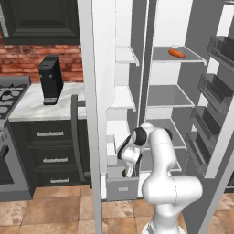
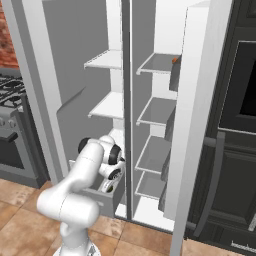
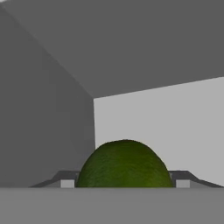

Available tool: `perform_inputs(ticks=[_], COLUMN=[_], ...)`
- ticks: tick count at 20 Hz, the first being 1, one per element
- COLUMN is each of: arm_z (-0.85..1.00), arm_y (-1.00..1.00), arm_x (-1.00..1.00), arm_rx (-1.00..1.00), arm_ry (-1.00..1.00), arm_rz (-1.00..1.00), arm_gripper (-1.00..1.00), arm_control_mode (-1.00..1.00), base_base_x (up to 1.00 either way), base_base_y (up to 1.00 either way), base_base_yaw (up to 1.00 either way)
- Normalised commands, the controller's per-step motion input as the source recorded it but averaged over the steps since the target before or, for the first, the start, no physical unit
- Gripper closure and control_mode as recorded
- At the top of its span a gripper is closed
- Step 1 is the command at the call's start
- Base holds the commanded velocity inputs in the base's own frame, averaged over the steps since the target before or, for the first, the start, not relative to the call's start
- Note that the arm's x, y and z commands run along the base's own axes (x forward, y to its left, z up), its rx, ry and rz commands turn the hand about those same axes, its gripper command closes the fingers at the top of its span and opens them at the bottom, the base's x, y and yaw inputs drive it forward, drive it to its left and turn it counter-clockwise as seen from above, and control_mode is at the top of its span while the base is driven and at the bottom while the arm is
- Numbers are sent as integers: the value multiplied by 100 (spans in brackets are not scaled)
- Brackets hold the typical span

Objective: Take the lime and carrot from the fridge shelf and place them in the freezer drawer to begin freezing them.

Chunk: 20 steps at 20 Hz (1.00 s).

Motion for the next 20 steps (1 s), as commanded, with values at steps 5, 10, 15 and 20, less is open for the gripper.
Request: perform_inputs(ticks=[5, 10, 15, 20], arm_z=[-42, -42, -14, 2], arm_y=[9, 8, 6, 0], arm_x=[-80, -100, -78, -7], arm_rx=[0, 0, 0, 0], arm_ry=[0, -4, 0, 0], arm_rz=[6, 7, 3, 0], arm_gripper=[100, -100, -100, -100], arm_control_mode=[-100, -100, -100, -100], base_base_x=[0, 0, 0, 0], base_base_y=[0, 0, 0, 0], base_base_yaw=[0, 0, 0, 0])
